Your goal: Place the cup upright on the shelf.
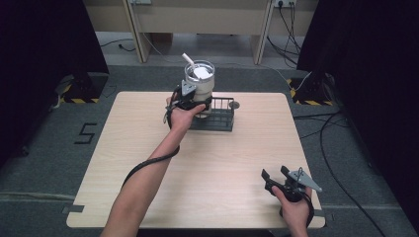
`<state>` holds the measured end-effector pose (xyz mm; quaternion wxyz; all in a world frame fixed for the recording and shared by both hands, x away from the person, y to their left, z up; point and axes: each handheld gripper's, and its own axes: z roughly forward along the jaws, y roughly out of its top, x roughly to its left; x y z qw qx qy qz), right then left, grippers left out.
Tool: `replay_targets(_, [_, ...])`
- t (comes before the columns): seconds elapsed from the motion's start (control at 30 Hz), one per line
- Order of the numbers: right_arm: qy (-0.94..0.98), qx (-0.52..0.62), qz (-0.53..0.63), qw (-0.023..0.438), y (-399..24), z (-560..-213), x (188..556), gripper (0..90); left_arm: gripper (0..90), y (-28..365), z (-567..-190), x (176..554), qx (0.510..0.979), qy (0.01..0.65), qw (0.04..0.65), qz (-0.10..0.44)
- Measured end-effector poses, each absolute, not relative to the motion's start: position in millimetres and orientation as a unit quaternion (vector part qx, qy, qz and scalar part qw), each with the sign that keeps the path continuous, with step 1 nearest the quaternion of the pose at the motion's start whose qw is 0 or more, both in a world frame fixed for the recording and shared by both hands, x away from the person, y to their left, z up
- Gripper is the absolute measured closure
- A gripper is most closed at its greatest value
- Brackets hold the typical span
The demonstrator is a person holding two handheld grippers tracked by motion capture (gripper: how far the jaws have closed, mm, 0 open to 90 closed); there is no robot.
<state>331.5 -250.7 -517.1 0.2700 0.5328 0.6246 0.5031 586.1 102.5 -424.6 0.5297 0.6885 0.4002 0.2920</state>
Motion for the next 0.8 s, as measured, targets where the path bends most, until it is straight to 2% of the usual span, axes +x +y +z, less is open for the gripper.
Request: replay_targets(0.8, [0.628, 0.533, 0.501, 0.266, -250, -517, 332, 18.3, 10.2, 102, -441, 590, 0.691, 0.4, 0.53, 0.287])
